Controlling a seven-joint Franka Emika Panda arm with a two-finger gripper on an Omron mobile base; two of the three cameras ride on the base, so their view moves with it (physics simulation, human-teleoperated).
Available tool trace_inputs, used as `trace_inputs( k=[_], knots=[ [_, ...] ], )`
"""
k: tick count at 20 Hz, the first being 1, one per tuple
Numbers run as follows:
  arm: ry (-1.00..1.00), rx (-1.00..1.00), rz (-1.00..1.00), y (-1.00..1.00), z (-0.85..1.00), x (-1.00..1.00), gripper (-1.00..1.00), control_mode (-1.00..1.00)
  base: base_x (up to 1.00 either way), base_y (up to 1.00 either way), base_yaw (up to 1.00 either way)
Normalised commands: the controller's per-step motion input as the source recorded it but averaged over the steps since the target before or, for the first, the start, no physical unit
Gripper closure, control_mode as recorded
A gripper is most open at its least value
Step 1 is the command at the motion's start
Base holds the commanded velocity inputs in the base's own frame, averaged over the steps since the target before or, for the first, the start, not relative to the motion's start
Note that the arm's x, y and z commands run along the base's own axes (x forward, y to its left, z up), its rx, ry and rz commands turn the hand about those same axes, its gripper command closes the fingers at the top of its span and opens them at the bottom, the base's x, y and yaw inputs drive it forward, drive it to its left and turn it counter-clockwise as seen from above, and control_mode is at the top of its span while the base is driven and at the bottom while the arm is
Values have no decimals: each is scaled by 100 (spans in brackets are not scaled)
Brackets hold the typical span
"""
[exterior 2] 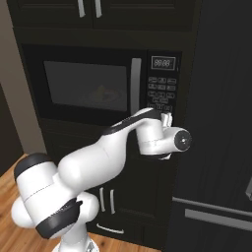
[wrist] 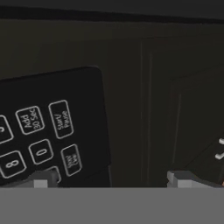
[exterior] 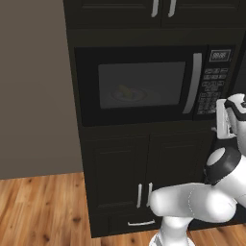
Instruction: Pick the corn from the counter and place it in the microwave. Then turn on the microwave.
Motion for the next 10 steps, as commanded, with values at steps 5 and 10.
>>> trace_inputs(
  k=[5, 10],
  knots=[
    [0, 2, 0, -7, -1, 4, -100, -100, 0, 0, 0],
    [0, 0, 0, -1, -7, 11, -100, -100, 0, 0, 0]
  ],
)
